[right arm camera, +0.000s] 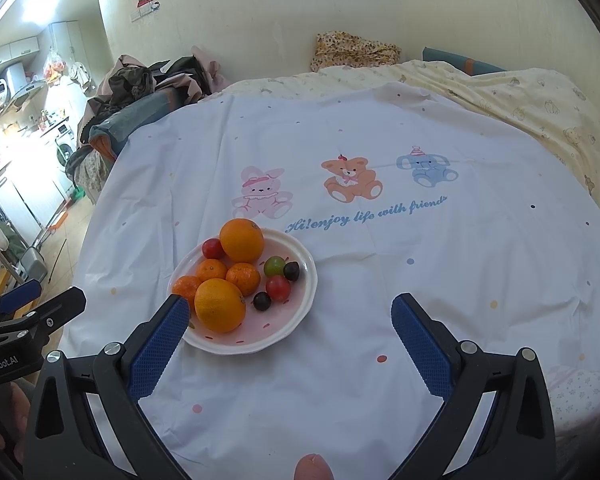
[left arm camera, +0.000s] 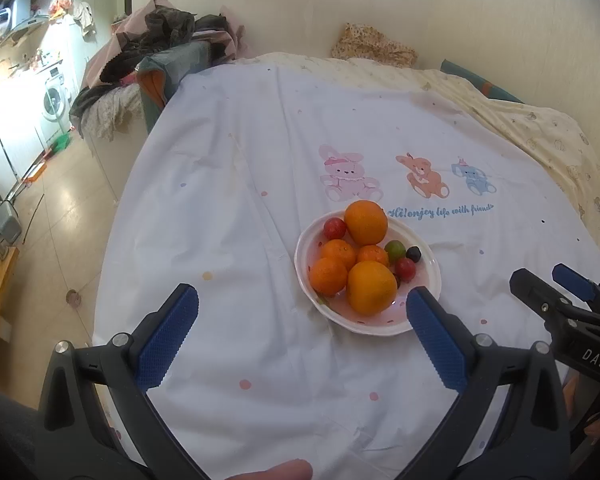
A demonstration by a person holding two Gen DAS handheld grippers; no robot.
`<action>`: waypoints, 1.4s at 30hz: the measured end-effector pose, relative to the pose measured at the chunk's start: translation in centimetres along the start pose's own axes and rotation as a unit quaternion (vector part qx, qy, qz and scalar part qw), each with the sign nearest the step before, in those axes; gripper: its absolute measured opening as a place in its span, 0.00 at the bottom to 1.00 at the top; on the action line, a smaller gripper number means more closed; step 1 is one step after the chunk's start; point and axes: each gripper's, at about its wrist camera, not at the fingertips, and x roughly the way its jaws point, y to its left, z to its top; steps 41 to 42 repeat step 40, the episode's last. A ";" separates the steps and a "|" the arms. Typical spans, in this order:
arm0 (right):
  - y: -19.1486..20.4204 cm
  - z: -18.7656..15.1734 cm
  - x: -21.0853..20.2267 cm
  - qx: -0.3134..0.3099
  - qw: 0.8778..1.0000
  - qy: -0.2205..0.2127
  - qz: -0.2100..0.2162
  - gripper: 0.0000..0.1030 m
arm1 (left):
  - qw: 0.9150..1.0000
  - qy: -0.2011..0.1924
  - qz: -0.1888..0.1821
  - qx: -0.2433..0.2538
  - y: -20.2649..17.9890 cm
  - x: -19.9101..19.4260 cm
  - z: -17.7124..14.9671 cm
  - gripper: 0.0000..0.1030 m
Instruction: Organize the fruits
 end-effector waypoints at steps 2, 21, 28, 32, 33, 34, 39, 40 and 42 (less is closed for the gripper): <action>0.0 -0.1 0.0 0.000 1.000 0.000 0.000 1.00 | 1.000 -0.002 0.001 0.001 0.1 -0.1 0.1 1.00; 0.1 -0.1 0.1 0.000 1.000 0.002 0.001 1.00 | 1.000 0.000 0.001 0.000 0.1 0.0 0.0 1.00; 0.1 -0.2 0.1 -0.005 1.000 0.001 0.001 1.00 | 1.000 0.000 0.002 0.001 0.1 0.0 0.0 1.00; 0.1 -0.2 0.2 -0.004 1.000 0.001 0.001 1.00 | 1.000 0.001 0.002 0.001 0.1 0.0 0.1 1.00; 0.1 -0.2 0.1 -0.004 1.000 0.001 0.001 1.00 | 1.000 0.002 0.001 0.001 0.1 0.0 0.1 1.00; 0.1 -0.2 0.2 -0.003 1.000 0.002 0.001 1.00 | 1.000 0.002 0.001 0.002 0.2 0.0 0.1 1.00; 0.1 -0.1 0.1 -0.005 1.000 0.002 0.002 1.00 | 1.000 0.003 -0.001 0.002 0.1 0.0 0.1 1.00; 0.1 -0.2 0.1 -0.004 1.000 0.001 0.001 1.00 | 1.000 0.003 0.000 0.004 0.1 0.1 0.1 1.00; 0.1 -0.2 0.1 -0.004 1.000 0.001 0.001 1.00 | 1.000 0.003 0.000 0.004 0.1 0.1 0.1 1.00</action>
